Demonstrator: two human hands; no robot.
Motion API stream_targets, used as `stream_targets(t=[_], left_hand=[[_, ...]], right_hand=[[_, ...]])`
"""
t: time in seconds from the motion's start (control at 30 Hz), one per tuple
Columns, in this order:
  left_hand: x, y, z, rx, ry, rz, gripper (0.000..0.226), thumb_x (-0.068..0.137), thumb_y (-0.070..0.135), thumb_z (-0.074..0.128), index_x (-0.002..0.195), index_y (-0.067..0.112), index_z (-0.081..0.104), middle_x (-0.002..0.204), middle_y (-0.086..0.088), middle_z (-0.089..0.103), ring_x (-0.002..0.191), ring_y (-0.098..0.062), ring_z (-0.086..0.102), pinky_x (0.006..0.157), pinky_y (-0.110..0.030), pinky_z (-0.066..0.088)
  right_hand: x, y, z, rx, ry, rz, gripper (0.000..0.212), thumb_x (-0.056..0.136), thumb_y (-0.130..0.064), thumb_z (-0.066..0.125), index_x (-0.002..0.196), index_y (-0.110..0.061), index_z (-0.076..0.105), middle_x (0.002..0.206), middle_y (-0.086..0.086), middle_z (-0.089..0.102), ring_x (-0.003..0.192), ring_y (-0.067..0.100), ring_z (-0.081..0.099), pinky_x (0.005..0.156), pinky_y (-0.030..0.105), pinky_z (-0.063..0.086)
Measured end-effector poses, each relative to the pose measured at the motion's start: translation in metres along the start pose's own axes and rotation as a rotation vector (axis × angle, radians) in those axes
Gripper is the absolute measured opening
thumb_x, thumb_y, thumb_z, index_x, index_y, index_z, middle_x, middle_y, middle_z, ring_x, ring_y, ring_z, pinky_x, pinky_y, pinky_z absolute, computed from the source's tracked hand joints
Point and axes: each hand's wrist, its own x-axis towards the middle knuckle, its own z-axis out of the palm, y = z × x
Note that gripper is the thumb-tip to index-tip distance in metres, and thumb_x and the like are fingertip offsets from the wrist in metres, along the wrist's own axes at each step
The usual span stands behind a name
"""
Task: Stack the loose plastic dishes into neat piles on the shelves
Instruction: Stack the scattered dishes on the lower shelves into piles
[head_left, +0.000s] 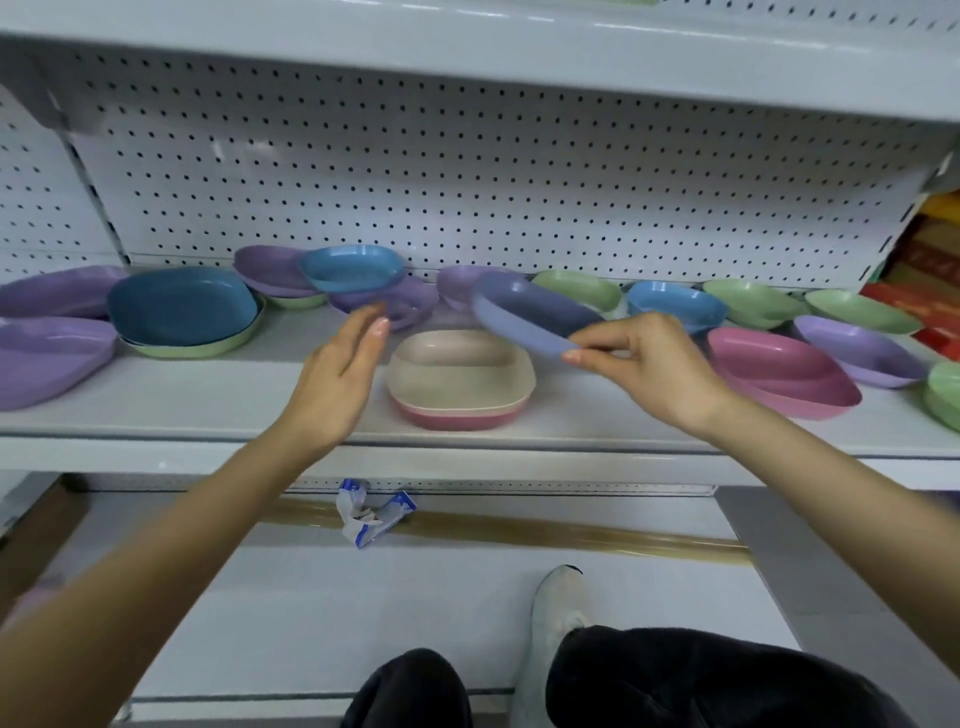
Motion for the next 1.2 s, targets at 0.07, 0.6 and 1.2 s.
stream_targets(t=[0.07, 0.6, 1.2], left_hand=[[0.000, -0.005, -0.008, -0.113, 0.057, -0.038, 0.051, 0.091, 0.057, 0.030, 0.134, 0.032, 0.045, 0.134, 0.008, 0.052, 0.126, -0.014, 0.048, 0.109, -0.035, 0.033], [-0.009, 0.004, -0.010, 0.496, -0.400, 0.294, 0.026, 0.089, 0.042, 0.056, 0.098, 0.022, 0.070, 0.100, 0.009, 0.069, 0.101, -0.012, 0.052, 0.089, -0.032, 0.044], [-0.003, 0.001, -0.014, 0.695, -0.529, 0.263, 0.092, 0.065, 0.089, 0.012, 0.096, 0.025, 0.069, 0.098, 0.006, 0.070, 0.097, -0.016, 0.058, 0.085, -0.037, 0.048]], right_hand=[[0.004, -0.015, 0.015, 0.003, -0.083, -0.066, 0.013, 0.087, -0.027, 0.064, 0.089, -0.019, 0.074, 0.085, 0.008, 0.071, 0.084, 0.028, 0.062, 0.084, 0.040, 0.048], [0.015, -0.026, 0.045, -0.164, -0.379, -0.065, 0.017, 0.083, -0.037, 0.067, 0.093, -0.025, 0.073, 0.089, -0.010, 0.070, 0.081, 0.003, 0.058, 0.080, 0.023, 0.044], [0.019, -0.023, 0.062, -0.188, -0.393, -0.116, 0.018, 0.091, -0.032, 0.057, 0.099, -0.025, 0.071, 0.100, -0.006, 0.071, 0.096, 0.017, 0.061, 0.087, 0.031, 0.045]])
